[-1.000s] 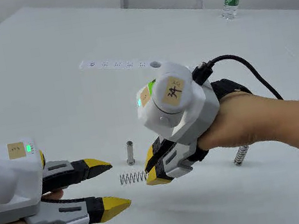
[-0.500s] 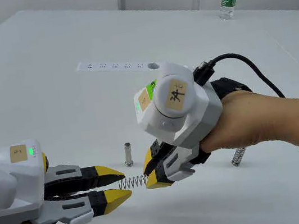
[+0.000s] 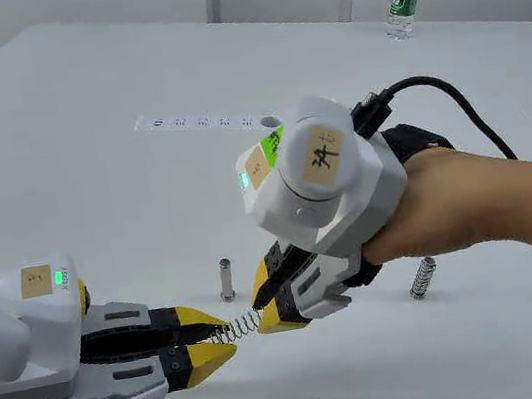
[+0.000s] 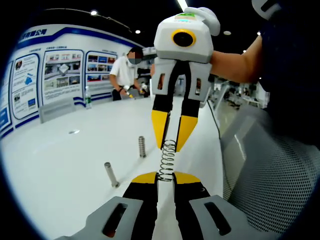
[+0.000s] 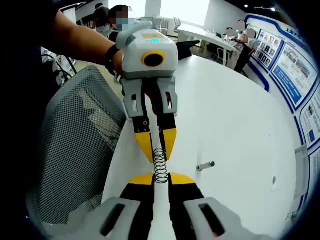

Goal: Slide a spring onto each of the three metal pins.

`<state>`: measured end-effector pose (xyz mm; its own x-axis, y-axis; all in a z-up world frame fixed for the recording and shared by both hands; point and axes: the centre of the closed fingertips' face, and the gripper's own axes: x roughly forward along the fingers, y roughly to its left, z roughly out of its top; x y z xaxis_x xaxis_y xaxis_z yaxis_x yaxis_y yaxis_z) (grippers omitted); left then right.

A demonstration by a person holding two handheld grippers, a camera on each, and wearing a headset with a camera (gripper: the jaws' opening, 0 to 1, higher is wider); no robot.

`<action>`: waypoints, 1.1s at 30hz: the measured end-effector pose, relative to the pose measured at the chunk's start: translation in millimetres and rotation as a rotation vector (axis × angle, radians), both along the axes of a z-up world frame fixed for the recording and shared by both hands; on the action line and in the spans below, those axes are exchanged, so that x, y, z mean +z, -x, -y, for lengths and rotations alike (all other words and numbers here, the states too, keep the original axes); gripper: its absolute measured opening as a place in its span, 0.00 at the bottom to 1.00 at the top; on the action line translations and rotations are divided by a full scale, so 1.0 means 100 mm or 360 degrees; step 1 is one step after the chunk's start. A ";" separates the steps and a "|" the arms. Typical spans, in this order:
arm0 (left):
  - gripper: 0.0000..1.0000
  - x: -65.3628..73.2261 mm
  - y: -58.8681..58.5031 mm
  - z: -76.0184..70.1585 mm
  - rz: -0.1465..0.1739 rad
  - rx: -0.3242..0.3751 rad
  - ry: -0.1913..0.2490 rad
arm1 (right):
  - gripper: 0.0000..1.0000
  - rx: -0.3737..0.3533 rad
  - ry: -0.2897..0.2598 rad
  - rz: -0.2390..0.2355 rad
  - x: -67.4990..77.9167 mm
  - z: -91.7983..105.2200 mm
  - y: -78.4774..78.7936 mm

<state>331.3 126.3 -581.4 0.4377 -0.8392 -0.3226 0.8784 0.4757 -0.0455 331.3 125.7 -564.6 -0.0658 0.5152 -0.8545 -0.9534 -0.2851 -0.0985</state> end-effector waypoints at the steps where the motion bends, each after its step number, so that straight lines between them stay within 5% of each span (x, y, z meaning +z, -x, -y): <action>1: 0.11 0.00 0.00 0.00 0.0000 -0.0002 0.0000 | 0.11 0.0003 -0.0009 0.0001 0.03 -0.01 0.01; 13: 0.11 0.03 0.02 0.09 0.0042 -0.0046 -0.0008 | 0.11 0.0097 -0.0075 0.0043 0.22 -0.22 0.16; 33: 0.10 0.05 -0.01 0.09 0.0057 -0.0042 0.0018 | 0.14 0.0037 -0.0012 -0.0005 0.12 -0.21 0.13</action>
